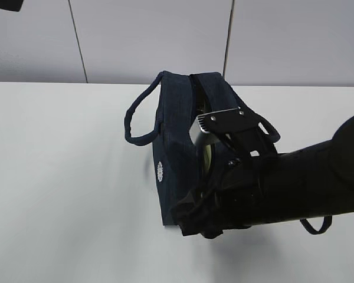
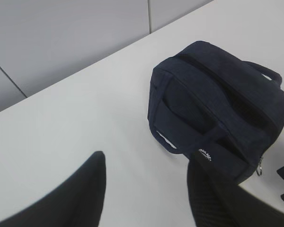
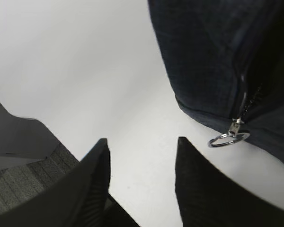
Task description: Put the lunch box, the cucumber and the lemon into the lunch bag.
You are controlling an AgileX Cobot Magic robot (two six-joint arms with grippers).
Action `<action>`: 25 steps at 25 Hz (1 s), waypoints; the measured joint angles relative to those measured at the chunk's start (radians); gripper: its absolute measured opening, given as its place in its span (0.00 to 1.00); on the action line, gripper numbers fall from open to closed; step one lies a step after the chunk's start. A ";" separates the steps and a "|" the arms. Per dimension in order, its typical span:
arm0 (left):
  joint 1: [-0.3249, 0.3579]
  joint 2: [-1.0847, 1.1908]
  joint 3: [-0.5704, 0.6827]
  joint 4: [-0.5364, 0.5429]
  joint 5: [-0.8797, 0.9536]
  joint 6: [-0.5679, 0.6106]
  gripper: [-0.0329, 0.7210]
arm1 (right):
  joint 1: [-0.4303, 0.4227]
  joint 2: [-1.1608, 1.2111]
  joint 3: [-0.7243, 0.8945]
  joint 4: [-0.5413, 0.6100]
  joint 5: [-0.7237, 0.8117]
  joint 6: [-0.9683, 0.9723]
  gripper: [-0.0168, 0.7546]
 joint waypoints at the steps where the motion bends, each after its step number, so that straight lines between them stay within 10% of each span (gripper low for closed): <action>1: 0.000 -0.007 0.000 0.005 0.001 -0.002 0.55 | 0.000 0.005 0.000 0.002 -0.008 0.018 0.46; 25: 0.000 -0.110 0.000 0.087 0.072 -0.023 0.54 | 0.000 0.062 -0.002 0.182 -0.072 0.043 0.45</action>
